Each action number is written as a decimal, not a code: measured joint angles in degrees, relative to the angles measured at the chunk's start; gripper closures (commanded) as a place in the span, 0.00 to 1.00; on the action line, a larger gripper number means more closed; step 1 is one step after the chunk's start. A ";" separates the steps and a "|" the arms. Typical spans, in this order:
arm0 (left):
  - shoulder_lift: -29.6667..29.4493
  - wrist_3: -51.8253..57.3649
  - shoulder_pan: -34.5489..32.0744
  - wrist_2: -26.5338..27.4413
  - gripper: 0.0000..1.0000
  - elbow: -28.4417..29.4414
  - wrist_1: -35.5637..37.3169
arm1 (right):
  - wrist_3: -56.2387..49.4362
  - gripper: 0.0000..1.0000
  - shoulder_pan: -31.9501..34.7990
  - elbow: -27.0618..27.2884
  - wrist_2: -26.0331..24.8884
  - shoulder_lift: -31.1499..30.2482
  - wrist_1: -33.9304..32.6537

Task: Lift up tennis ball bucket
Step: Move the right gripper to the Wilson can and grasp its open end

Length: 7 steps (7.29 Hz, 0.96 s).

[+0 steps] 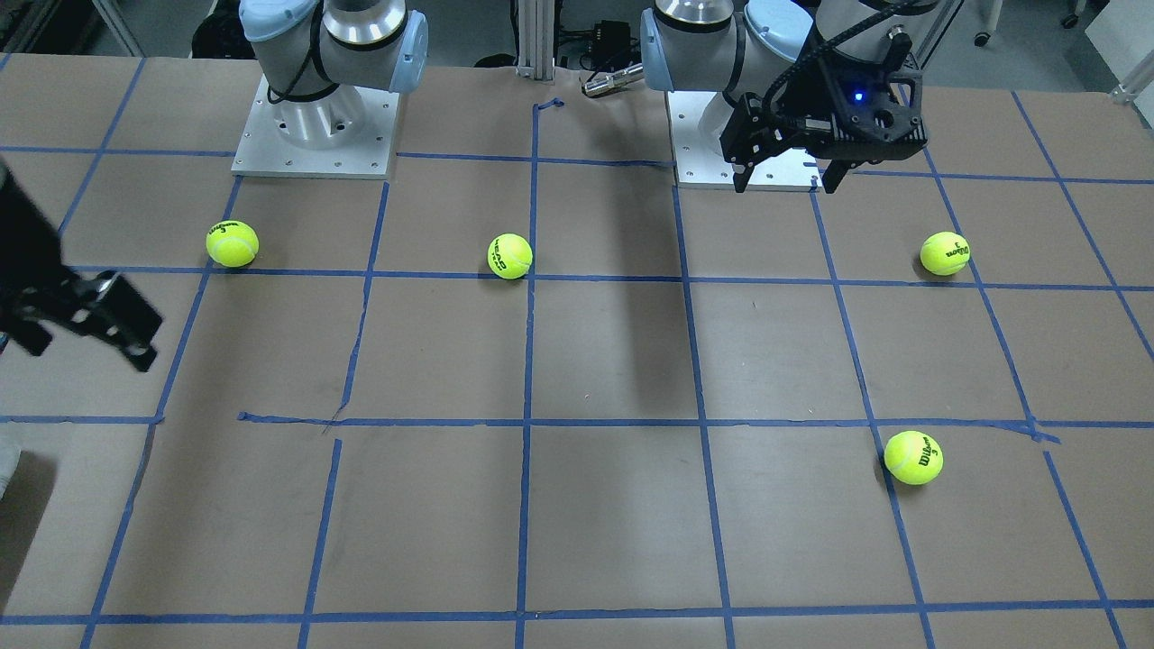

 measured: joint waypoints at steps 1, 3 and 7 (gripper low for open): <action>0.00 0.00 -0.01 0.18 0.00 -0.01 -0.03 | -2.27 0.00 -3.59 -4.95 -0.41 5.67 -0.01; 0.00 0.06 -0.03 0.48 0.00 -0.01 -0.10 | -10.65 0.00 -9.97 -12.19 0.09 16.70 -1.98; 0.00 0.09 -0.04 0.49 0.00 -0.07 -0.12 | -20.04 0.00 -14.36 -15.45 1.65 28.93 -12.63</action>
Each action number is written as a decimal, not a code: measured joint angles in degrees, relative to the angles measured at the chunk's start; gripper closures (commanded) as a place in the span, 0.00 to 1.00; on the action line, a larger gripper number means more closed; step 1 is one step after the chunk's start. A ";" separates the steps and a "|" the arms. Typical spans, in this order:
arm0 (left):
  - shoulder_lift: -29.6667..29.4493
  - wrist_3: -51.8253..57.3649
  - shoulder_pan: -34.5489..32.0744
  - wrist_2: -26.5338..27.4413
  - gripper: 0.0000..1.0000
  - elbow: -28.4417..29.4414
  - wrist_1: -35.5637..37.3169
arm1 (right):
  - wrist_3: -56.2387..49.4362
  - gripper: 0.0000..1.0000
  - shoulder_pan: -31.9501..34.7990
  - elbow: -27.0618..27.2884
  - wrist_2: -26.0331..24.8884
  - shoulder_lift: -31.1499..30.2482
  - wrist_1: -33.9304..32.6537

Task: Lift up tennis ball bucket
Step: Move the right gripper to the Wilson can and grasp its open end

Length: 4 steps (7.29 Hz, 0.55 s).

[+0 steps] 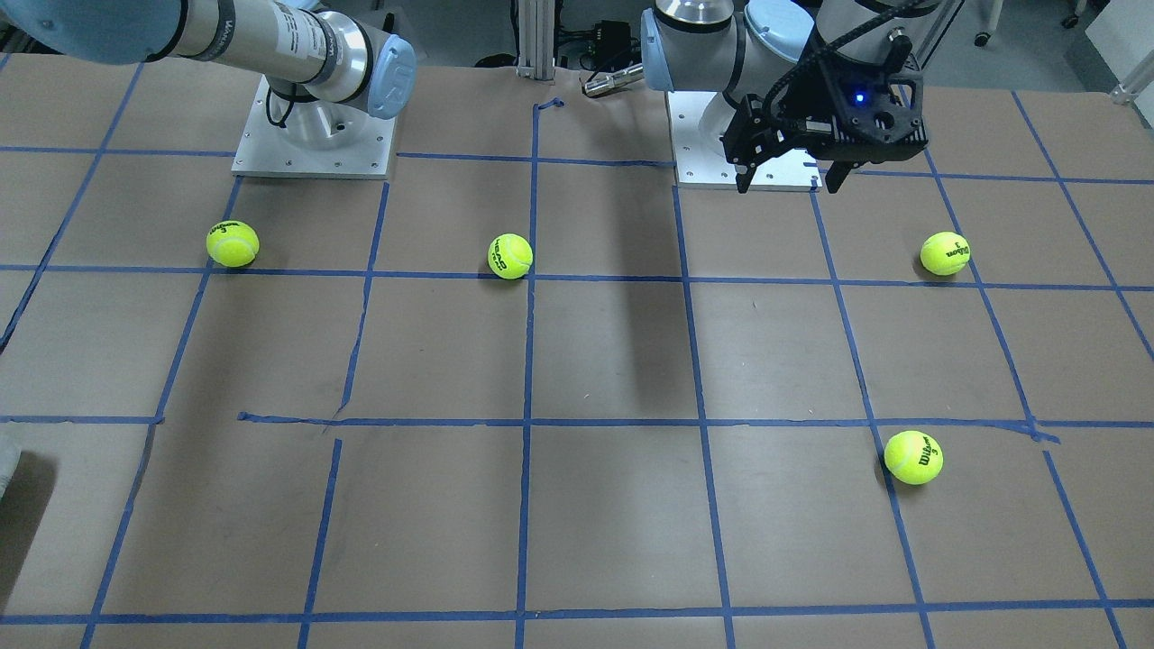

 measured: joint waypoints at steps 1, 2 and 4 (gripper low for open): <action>0.00 0.00 0.00 -0.02 0.00 0.00 0.02 | -0.30 0.00 -0.06 -0.03 0.05 0.77 -0.32; -0.02 0.00 0.00 -0.03 0.00 0.00 0.03 | -0.40 0.00 -0.08 -0.07 0.08 1.40 -0.66; -0.07 0.00 0.05 -0.03 0.00 0.00 0.03 | -0.50 0.00 -0.10 -0.10 0.15 2.88 -2.15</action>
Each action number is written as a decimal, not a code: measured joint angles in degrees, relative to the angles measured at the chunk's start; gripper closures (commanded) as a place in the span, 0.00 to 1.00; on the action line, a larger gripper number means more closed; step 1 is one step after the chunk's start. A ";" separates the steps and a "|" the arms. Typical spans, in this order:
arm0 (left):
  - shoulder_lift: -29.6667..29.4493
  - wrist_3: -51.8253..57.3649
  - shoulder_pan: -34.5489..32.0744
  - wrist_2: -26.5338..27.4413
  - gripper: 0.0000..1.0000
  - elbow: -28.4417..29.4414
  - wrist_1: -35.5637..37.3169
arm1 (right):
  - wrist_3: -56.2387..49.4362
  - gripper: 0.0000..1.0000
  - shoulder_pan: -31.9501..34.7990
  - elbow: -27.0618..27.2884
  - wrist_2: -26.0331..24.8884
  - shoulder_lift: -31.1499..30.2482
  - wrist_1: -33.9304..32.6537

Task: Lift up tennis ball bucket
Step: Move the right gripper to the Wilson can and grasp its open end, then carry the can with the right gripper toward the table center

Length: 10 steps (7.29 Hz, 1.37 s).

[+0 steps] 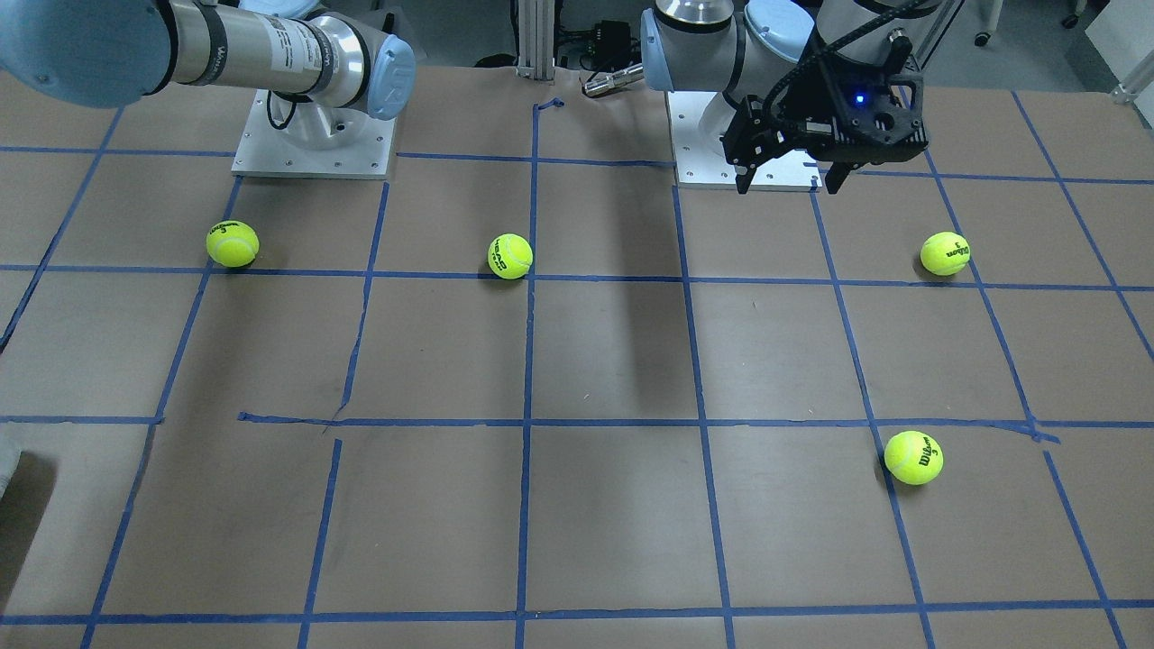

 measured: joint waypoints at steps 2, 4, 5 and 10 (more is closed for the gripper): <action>-0.01 0.00 0.03 0.05 0.00 0.00 0.04 | -0.06 0.00 0.00 -0.01 0.09 1.51 -1.70; -0.01 0.00 0.04 0.08 0.00 0.00 0.05 | -0.07 0.00 0.00 -0.03 1.04 2.15 -2.92; -0.01 0.02 0.04 0.09 0.00 0.00 0.04 | -0.11 0.04 0.00 -0.03 1.60 2.29 -3.17; 0.06 0.09 0.14 0.09 0.00 0.18 0.24 | -1.16 0.51 0.00 0.43 2.00 2.73 -6.58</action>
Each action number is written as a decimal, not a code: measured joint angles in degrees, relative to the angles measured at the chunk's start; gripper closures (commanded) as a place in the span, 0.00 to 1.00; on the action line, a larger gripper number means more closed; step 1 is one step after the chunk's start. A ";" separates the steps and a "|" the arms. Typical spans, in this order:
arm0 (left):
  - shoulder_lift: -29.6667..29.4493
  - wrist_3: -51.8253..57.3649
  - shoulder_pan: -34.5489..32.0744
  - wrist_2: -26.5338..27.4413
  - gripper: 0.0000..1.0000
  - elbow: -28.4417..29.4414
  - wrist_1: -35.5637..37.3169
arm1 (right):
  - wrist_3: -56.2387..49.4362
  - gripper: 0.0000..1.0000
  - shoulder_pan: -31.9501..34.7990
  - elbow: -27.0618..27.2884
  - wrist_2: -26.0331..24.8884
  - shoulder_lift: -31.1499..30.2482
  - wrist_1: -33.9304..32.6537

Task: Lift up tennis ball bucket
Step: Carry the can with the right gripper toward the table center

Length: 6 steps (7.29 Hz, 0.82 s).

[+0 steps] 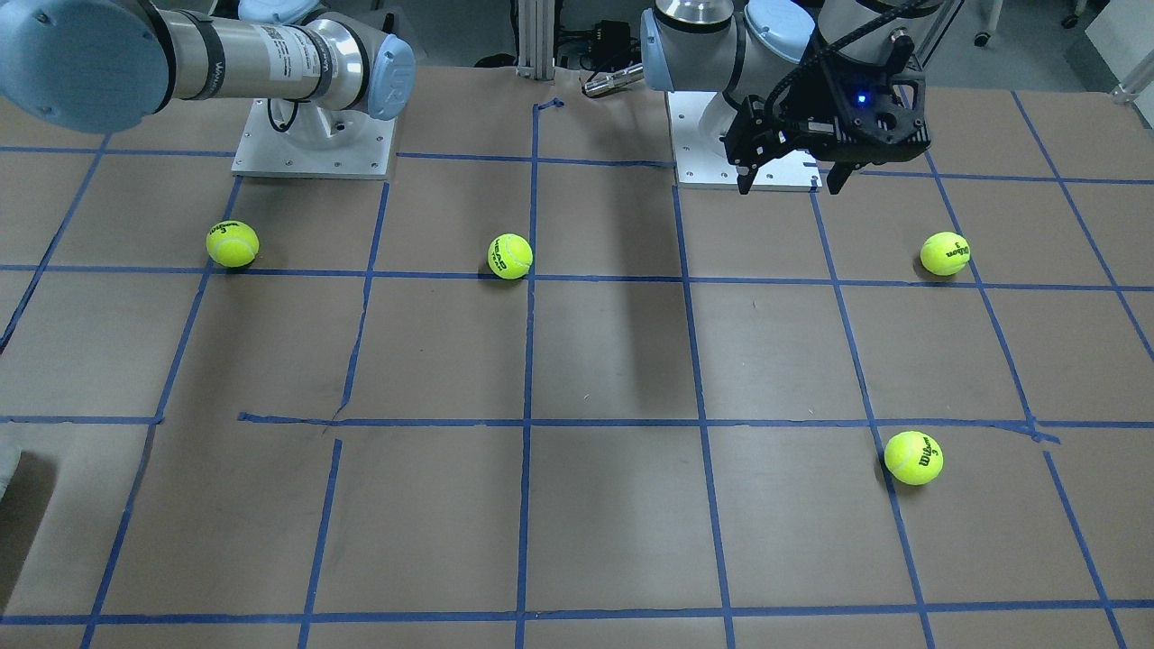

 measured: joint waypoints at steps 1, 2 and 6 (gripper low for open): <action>0.00 0.00 0.04 0.00 0.00 0.17 0.16 | -0.06 0.54 0.00 0.03 -0.06 -0.40 0.25; 0.01 0.00 0.05 0.00 0.00 0.22 0.23 | -0.17 0.54 0.06 0.05 -0.15 -1.43 1.62; 0.27 0.66 0.57 -0.17 0.00 0.28 0.21 | -7.51 0.78 7.24 3.53 -0.64 -11.27 10.40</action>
